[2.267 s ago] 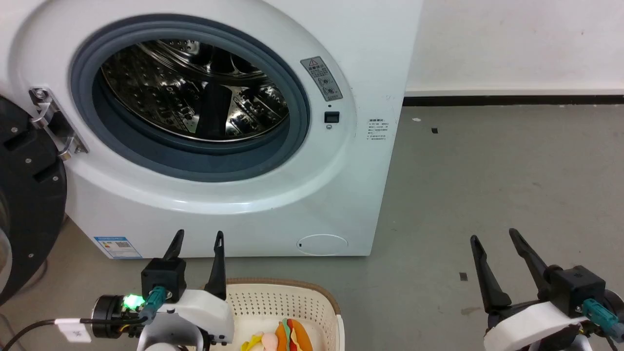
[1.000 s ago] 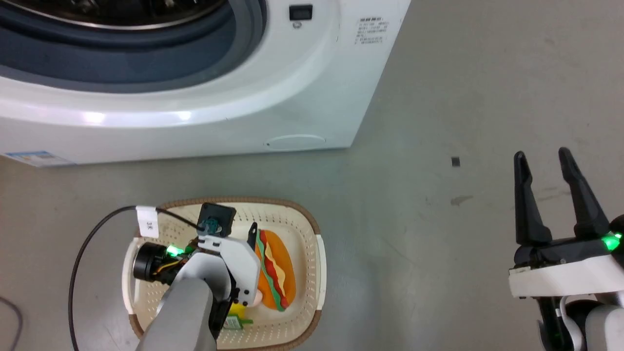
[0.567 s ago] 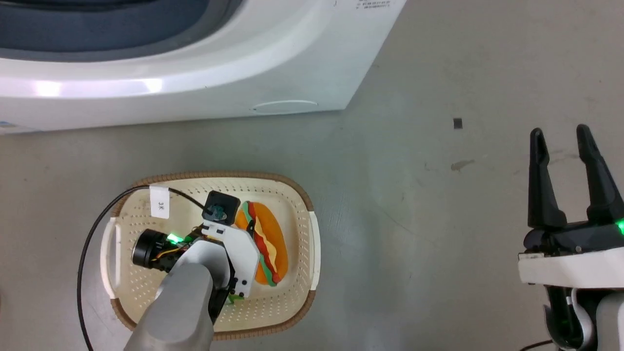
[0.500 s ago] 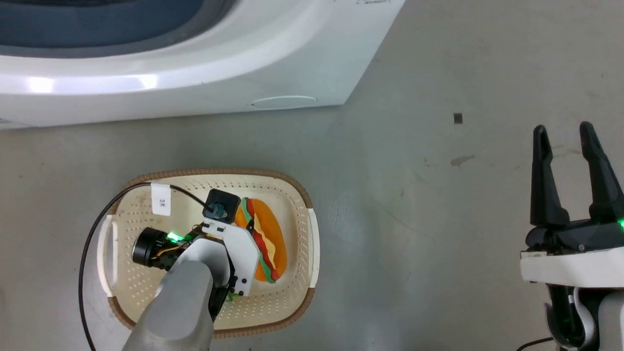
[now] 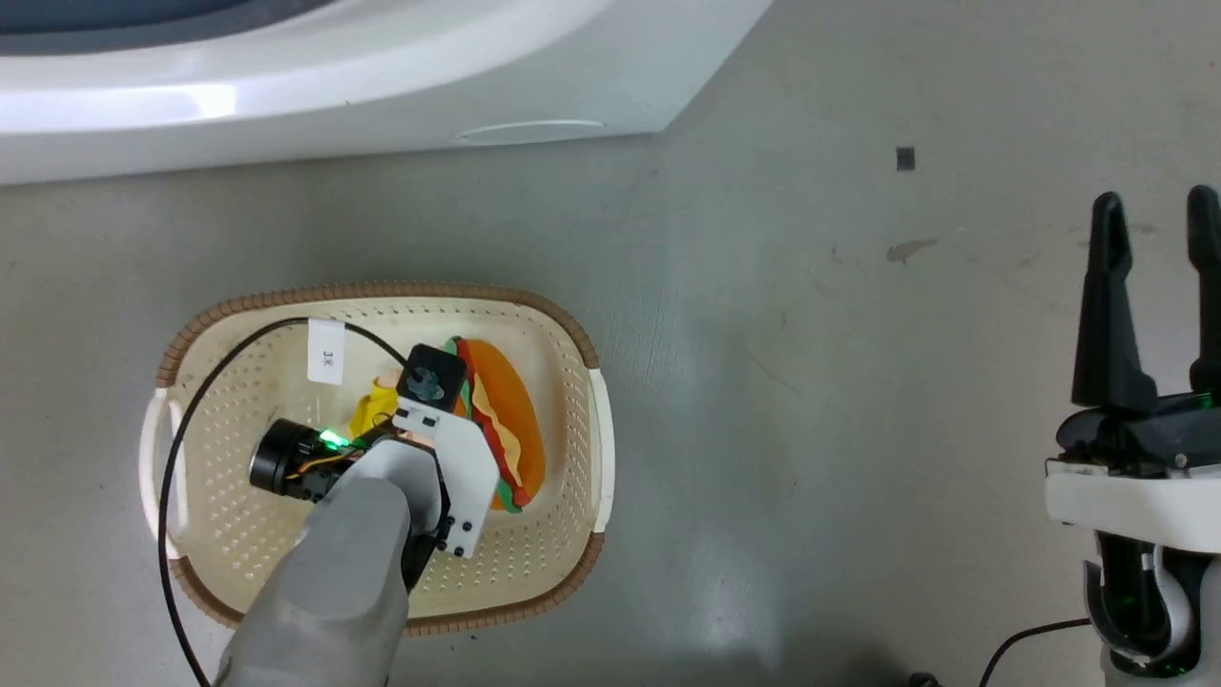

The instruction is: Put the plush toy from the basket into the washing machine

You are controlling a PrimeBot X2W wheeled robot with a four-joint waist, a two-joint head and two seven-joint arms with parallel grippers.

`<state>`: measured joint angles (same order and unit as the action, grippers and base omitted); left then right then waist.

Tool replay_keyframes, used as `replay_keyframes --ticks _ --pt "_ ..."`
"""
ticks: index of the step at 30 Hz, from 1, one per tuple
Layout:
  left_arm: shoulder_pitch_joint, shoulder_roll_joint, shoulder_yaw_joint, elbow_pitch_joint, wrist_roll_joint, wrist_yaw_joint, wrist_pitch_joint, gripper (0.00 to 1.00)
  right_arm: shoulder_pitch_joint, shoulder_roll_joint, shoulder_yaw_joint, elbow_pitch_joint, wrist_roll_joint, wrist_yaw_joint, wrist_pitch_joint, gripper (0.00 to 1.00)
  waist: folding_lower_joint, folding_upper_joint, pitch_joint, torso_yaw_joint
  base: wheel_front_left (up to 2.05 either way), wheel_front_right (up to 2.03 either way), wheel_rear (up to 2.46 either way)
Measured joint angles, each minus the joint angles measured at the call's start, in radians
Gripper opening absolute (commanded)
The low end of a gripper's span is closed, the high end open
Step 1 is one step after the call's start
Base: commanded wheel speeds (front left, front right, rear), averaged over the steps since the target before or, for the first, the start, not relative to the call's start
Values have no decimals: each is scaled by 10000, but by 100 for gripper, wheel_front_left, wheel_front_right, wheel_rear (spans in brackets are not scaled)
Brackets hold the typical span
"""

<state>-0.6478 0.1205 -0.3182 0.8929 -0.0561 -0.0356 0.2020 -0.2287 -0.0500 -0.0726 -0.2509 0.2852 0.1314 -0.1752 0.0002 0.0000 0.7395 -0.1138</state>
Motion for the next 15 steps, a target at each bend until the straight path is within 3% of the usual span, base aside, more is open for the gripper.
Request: replay_keyframes --ticks 15 --pt "-1139 153 -652 1509 -270 15 73 100 -389 0 -192 -497 441 0 -309 100 -1 0 1201 -196 0 0 0"
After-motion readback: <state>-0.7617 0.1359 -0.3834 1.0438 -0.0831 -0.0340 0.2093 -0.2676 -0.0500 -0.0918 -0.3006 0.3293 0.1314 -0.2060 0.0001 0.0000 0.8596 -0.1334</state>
